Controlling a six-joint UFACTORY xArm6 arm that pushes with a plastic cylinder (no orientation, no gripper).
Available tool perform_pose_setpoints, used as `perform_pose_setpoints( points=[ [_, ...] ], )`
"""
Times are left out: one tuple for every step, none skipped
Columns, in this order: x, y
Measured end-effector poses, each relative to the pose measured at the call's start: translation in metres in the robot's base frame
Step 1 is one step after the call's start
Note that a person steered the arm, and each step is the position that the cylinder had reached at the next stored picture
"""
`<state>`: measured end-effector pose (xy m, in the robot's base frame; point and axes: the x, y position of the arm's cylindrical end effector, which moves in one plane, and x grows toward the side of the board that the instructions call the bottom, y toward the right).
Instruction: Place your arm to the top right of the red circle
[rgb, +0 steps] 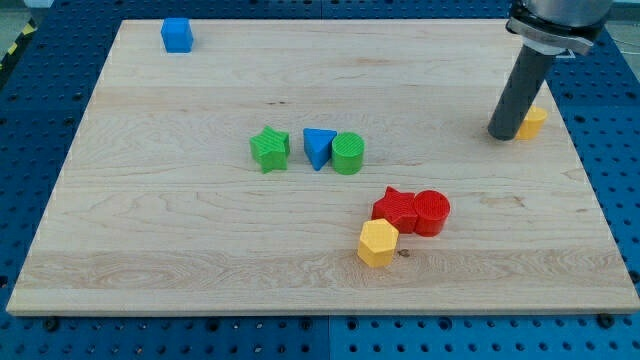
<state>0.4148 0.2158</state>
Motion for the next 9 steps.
perform_pose_setpoints(
  points=[
    [0.0, 0.0],
    [0.013, -0.011],
    [0.025, -0.011],
    [0.033, -0.011],
    [0.033, -0.011],
    [0.044, -0.011],
    [0.059, -0.011],
    [0.07, -0.011],
    [0.079, -0.011]
  ],
)
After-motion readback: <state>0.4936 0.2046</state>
